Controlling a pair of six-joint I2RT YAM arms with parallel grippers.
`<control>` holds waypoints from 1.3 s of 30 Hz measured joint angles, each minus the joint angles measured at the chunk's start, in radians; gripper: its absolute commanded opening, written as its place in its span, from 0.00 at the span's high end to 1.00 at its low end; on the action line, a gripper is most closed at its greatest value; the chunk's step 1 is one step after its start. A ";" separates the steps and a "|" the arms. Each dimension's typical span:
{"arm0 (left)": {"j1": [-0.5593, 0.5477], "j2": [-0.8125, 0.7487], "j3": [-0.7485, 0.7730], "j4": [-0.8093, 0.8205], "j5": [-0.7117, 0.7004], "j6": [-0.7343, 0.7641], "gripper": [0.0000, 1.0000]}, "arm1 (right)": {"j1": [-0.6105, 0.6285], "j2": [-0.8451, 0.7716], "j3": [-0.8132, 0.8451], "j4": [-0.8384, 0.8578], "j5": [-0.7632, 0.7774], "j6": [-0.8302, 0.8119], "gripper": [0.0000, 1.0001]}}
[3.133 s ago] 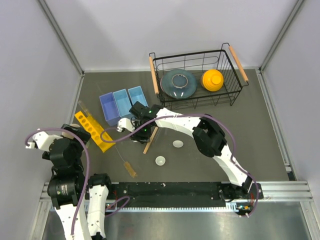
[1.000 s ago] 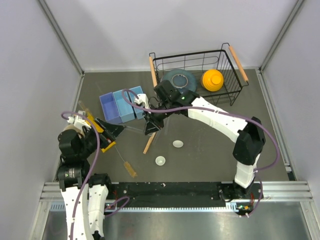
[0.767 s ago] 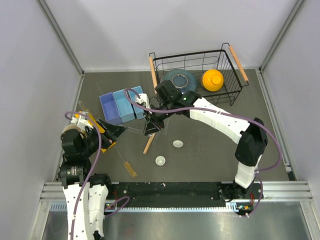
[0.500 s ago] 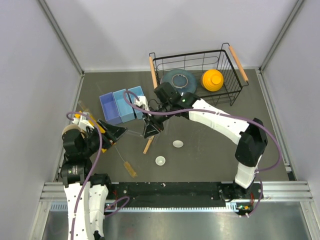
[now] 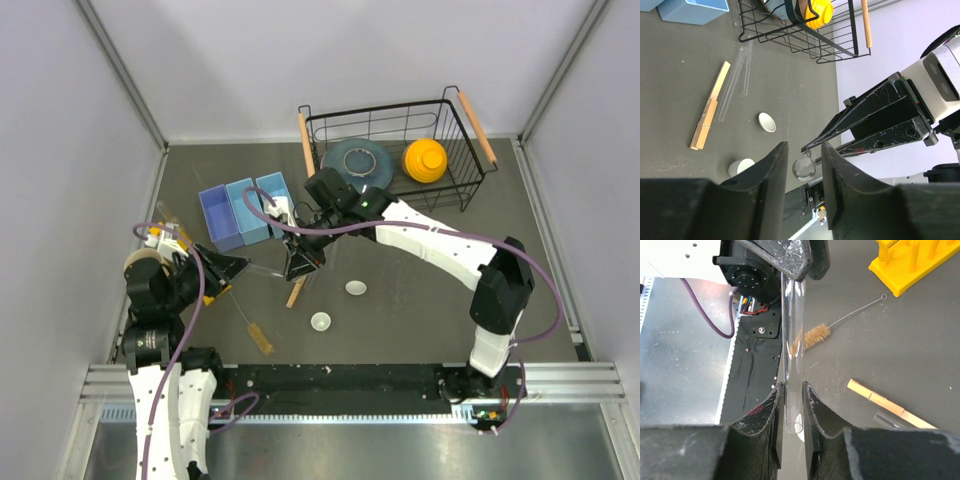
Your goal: Organize the chemistry lab equipment
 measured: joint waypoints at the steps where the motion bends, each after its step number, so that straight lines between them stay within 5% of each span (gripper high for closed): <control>1: 0.000 0.000 -0.001 0.000 0.000 0.001 0.71 | 0.000 0.000 0.000 0.000 0.001 0.000 0.87; 4: 0.000 0.000 -0.002 0.000 0.001 -0.003 0.85 | 0.002 0.000 0.000 0.000 0.003 -0.003 0.87; 8: 0.000 0.000 -0.002 0.007 0.009 -0.006 0.89 | 0.008 0.000 -0.002 0.000 0.014 -0.011 0.82; 12: 0.000 0.000 -0.002 -0.009 -0.003 0.019 0.90 | 0.010 0.000 -0.002 -0.002 0.024 -0.025 0.40; 15: -0.001 0.001 0.021 -0.074 -0.057 0.077 0.90 | 0.011 -0.006 -0.002 -0.009 0.056 -0.054 0.19; 18: -0.001 0.011 0.087 -0.157 -0.137 0.158 0.90 | 0.011 -0.045 -0.014 -0.026 0.105 -0.098 0.10; 26: -0.001 0.090 0.252 -0.256 -0.456 0.366 0.91 | -0.044 -0.333 -0.172 -0.053 0.183 -0.207 0.04; 39: -0.001 0.285 0.257 -0.112 -0.835 0.550 0.91 | -0.449 -0.696 -0.686 0.002 0.048 -0.233 0.01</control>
